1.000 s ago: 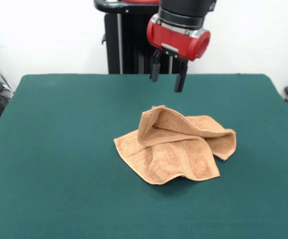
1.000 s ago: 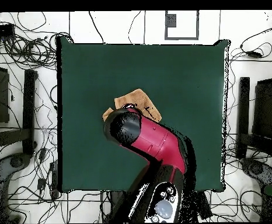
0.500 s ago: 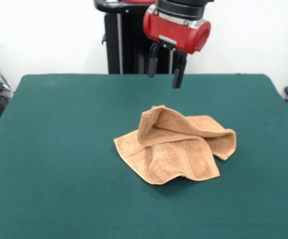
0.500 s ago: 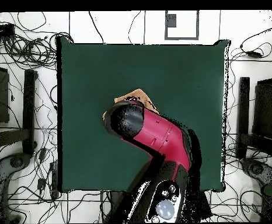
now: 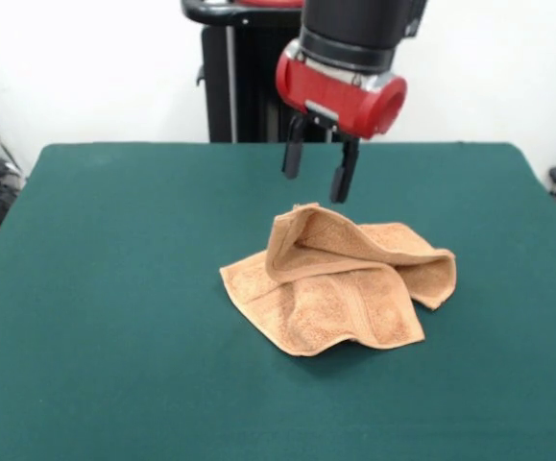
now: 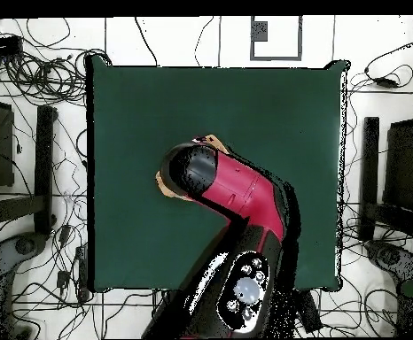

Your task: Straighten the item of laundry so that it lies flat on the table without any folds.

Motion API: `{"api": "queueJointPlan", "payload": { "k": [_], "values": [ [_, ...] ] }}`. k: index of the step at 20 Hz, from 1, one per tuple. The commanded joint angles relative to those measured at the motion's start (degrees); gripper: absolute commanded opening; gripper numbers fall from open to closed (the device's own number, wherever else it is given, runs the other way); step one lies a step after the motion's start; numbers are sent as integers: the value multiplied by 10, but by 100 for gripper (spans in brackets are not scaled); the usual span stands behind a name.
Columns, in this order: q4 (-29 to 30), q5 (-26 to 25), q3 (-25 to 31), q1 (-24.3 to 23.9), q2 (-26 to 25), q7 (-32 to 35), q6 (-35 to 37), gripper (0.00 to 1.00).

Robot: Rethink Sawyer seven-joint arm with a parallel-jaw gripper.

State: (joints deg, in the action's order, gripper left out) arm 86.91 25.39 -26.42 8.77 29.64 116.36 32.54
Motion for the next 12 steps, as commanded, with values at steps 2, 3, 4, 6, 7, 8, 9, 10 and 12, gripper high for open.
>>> {"api": "queueJointPlan", "payload": {
  "k": [2, 3, 4, 6, 7, 8, 9, 10, 12],
  "values": [
    [-19, 27, 45, 15, -53, 168, 27, 100],
    [-23, 27, 45, 13, -56, 168, 29, 100],
    [-26, 27, 45, 13, -59, 170, 29, 100],
    [-26, 28, 48, 12, -62, 169, 20, 100],
    [-25, 29, 49, 11, -62, 169, 17, 100],
    [-28, 29, 48, 12, -63, 170, 19, 100],
    [-30, 28, 46, 11, -63, 170, 25, 100],
    [-34, 27, 45, 11, -63, 169, 29, 100],
    [-41, 26, 42, 11, -65, 170, 38, 100]
  ]
}}
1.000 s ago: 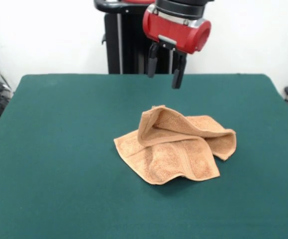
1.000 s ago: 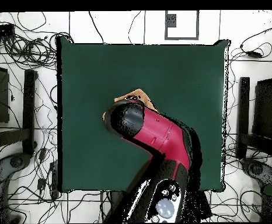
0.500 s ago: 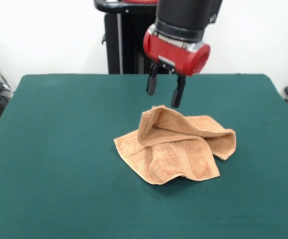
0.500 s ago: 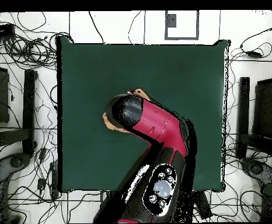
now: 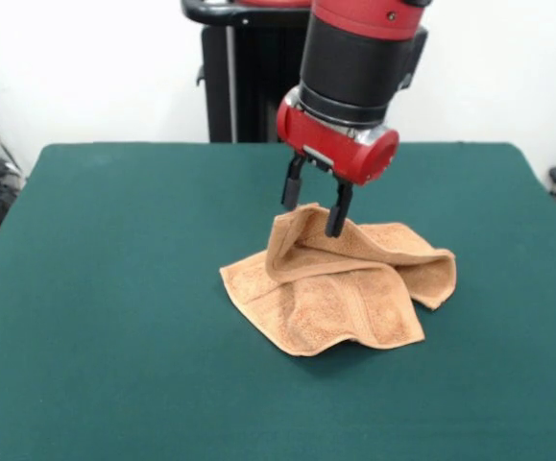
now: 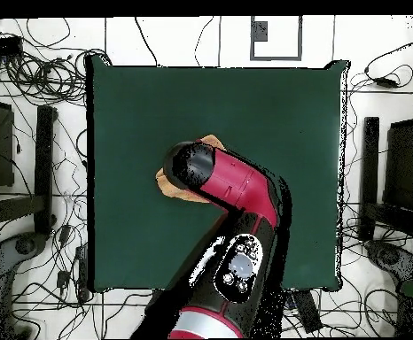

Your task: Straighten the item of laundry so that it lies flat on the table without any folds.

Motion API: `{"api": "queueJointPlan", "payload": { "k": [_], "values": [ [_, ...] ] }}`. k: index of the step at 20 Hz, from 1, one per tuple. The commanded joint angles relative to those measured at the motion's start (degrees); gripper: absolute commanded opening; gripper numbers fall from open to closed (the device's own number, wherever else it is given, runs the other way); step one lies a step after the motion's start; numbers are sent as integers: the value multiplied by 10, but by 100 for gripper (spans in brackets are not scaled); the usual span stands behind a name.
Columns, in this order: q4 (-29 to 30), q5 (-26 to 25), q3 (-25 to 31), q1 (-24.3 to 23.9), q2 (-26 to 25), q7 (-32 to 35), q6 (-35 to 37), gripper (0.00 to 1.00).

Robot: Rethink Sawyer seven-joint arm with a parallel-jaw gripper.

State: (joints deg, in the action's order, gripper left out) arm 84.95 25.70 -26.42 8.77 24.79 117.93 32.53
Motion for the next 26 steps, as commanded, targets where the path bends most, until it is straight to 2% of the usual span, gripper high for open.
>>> {"api": "queueJointPlan", "payload": {
  "k": [1, 9, 15, 26],
  "values": [
    [-21, 24, 42, 11, -17, 154, 38, 100],
    [-25, 24, 45, 7, -23, 148, 28, 100],
    [-7, 4, 65, -1, -9, 97, 13, 100],
    [8, -1, 66, -9, 0, 88, 15, 100]
  ]
}}
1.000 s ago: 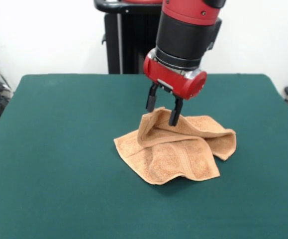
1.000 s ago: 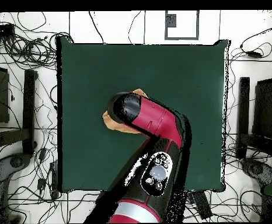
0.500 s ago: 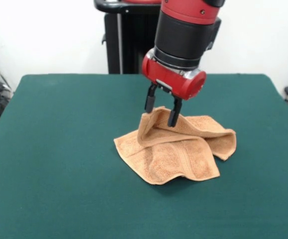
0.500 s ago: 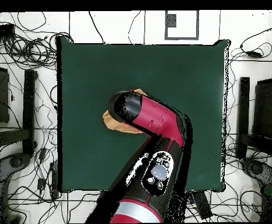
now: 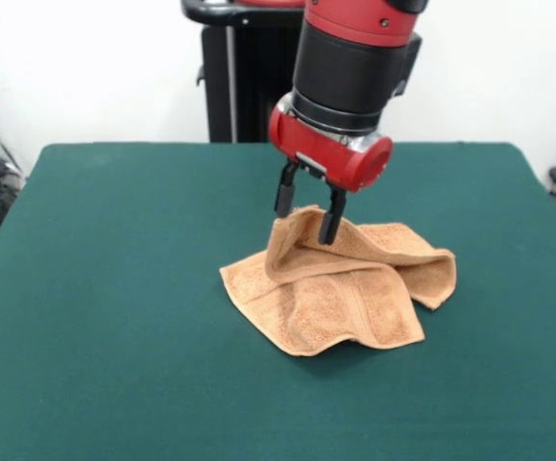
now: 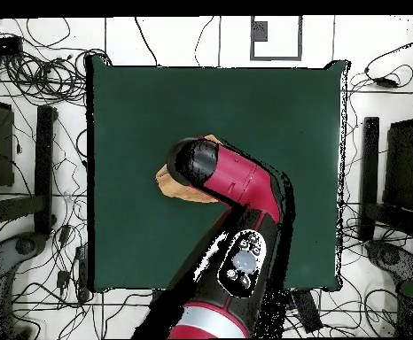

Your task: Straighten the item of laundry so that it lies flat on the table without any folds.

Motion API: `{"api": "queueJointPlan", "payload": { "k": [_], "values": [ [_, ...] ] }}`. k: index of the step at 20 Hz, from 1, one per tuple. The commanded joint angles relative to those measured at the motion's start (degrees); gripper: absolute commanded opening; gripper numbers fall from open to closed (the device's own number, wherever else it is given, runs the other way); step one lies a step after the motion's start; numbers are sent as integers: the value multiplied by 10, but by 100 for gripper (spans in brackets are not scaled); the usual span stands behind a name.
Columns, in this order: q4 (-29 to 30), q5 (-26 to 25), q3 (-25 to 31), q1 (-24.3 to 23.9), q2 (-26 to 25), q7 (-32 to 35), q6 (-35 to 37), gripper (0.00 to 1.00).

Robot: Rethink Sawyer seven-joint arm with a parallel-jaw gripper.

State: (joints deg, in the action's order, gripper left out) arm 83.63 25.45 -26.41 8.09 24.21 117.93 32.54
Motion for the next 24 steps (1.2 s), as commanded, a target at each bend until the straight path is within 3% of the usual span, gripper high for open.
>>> {"api": "queueJointPlan", "payload": {
  "k": [1, 24],
  "values": [
    [28, 1, 66, -2, 9, 87, 13, 100],
    [114, -9, 106, -37, 32, 63, -70, 100]
  ]
}}
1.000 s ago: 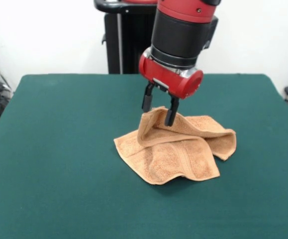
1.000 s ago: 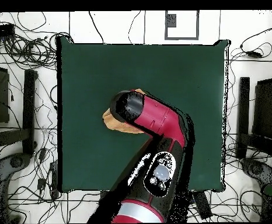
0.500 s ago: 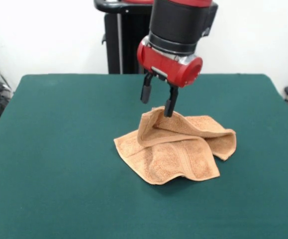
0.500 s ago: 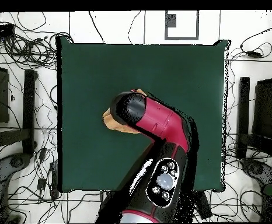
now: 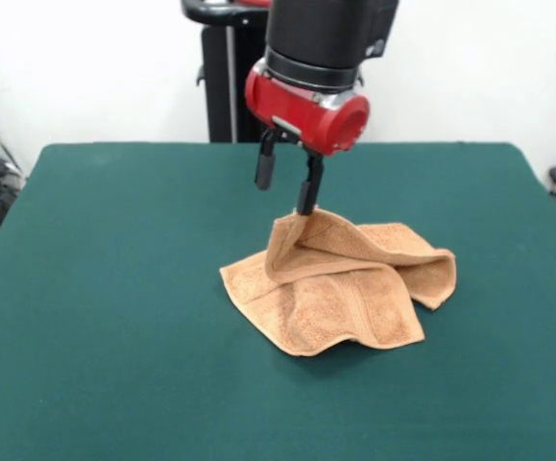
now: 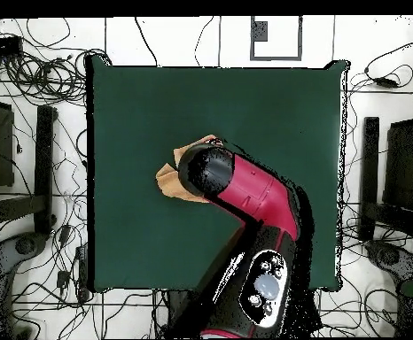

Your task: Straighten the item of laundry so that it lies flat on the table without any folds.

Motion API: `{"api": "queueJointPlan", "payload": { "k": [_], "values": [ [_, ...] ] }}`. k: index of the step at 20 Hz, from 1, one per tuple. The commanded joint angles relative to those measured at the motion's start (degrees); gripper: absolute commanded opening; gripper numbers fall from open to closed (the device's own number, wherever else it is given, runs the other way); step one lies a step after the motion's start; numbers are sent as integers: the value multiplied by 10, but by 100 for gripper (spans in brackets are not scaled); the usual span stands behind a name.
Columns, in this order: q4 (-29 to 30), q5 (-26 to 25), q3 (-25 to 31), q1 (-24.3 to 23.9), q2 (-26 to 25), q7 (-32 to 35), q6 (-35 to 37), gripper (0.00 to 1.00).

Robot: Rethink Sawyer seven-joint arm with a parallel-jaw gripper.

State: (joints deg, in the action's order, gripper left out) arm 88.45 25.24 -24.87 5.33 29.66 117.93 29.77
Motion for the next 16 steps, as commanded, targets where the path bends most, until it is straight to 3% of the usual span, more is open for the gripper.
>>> {"api": "queueJointPlan", "payload": {
  "k": [1, 16],
  "values": [
    [68, -8, 93, -10, -23, 64, -47, 100],
    [64, -9, 81, 12, -29, 95, -59, 100]
  ]
}}
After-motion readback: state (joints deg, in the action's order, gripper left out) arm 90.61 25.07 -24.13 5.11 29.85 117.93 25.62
